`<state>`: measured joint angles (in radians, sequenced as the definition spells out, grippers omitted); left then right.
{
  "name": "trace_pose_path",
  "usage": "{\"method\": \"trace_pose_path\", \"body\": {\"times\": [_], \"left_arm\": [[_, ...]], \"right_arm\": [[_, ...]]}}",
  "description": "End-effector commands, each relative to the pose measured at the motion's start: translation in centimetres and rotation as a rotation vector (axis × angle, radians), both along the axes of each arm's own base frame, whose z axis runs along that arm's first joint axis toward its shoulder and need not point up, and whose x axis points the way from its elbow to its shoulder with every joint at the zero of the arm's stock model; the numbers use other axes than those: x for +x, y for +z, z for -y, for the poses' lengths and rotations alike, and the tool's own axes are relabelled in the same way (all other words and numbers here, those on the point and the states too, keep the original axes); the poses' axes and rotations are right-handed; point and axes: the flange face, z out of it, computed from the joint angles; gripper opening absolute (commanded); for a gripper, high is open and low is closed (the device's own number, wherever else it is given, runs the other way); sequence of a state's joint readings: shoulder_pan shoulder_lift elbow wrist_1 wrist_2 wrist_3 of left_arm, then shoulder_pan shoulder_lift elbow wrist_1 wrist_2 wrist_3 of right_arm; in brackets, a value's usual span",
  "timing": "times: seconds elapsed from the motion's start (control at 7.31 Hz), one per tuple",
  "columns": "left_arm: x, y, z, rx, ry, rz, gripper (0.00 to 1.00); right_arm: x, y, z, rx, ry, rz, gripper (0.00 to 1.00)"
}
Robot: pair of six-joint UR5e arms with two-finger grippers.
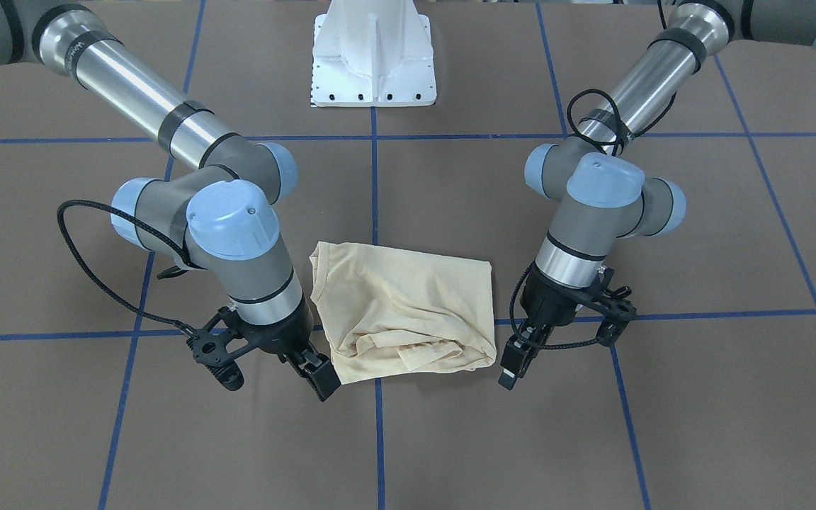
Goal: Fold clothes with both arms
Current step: 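Lay the fold down, open both grippers and raise them away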
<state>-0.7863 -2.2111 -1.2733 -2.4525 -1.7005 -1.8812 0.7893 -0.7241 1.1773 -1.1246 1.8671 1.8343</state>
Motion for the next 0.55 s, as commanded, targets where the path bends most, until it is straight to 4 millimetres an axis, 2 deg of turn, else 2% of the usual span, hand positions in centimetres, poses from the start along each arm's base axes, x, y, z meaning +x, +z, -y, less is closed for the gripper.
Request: {"method": "trace_pose_path", "body": {"times": [0.0, 0.14, 0.27, 0.41], "left_arm": [[-4.5, 1.4, -5.2, 0.189, 0.157, 0.073, 1.00], [-7.3, 2.6, -7.7, 0.289, 0.237, 0.120, 1.00], [-10.8, 5.1, -9.5, 0.383, 0.308, 0.198, 1.00], [-16.2, 8.7, -10.0, 0.469, 0.392, 0.283, 1.00]], "right_arm": [[6.3, 6.1, -2.4, 0.103, -0.121, -0.045, 1.00], [11.8, 9.0, -2.0, 0.131, -0.177, -0.048, 1.00], [17.8, 12.1, -0.4, 0.167, -0.220, -0.069, 1.00], [23.6, 16.6, -0.3, 0.230, -0.310, -0.103, 1.00]]}}
